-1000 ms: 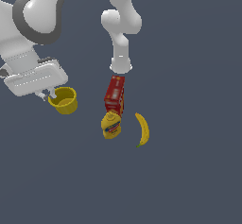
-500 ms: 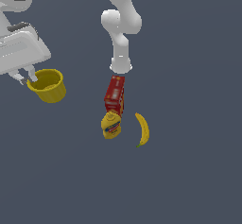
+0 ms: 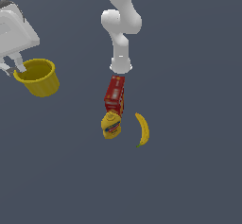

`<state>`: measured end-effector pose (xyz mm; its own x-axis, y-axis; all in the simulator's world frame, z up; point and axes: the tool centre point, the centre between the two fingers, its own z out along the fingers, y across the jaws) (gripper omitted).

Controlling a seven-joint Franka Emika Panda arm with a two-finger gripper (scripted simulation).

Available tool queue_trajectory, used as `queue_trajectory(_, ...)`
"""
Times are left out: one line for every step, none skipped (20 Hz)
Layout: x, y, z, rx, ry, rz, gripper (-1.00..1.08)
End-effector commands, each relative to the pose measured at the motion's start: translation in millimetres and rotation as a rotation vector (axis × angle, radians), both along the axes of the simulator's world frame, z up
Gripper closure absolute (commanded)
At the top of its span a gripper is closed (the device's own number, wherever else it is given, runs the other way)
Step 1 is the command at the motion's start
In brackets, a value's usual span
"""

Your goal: Pick up a designated object from a clutter of objects.

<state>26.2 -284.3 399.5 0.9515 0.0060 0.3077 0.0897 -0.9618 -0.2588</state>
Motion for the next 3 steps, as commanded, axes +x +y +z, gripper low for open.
queue_trajectory(1.2,-0.5,5.6,0.0,-0.003,0.0,1.08)
queue_trajectory(1.4,-0.5,6.1,0.0,-0.003,0.0,1.08)
queue_trajectory(1.5,-0.6,6.3,0.0,-0.003,0.0,1.08)
